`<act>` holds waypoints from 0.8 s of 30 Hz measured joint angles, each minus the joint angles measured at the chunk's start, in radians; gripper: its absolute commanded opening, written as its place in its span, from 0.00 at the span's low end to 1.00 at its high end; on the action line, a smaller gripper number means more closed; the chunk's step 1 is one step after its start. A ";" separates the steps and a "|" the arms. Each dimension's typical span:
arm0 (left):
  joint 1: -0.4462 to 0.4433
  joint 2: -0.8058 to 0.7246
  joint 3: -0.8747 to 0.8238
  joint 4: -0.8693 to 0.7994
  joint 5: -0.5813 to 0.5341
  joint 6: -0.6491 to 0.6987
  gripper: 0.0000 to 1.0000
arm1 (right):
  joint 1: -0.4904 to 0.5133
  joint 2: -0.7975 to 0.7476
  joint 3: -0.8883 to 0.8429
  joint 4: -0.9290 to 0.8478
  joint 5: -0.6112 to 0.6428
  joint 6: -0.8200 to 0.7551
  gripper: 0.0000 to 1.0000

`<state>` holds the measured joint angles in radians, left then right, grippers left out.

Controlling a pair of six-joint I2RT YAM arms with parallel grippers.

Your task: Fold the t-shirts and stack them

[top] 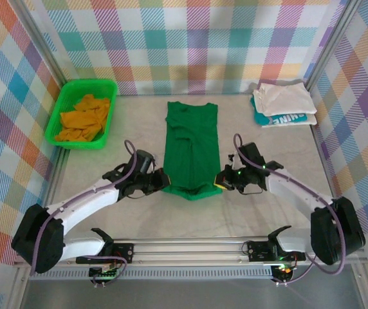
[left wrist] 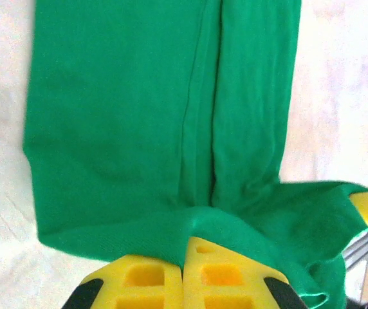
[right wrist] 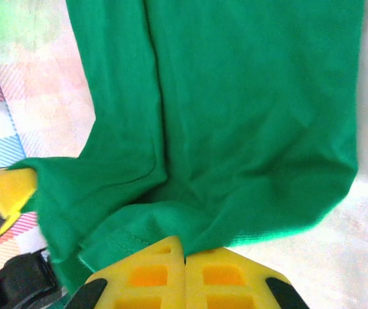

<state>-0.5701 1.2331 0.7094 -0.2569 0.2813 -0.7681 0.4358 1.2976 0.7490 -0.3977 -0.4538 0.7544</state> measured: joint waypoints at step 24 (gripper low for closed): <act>0.195 0.645 0.652 -0.126 -0.041 0.366 0.00 | -0.142 0.558 0.528 0.045 0.086 -0.151 0.00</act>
<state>-0.3756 1.8782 1.3609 -0.3828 0.2401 -0.4019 0.2935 1.8561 1.2770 -0.3531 -0.3679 0.6037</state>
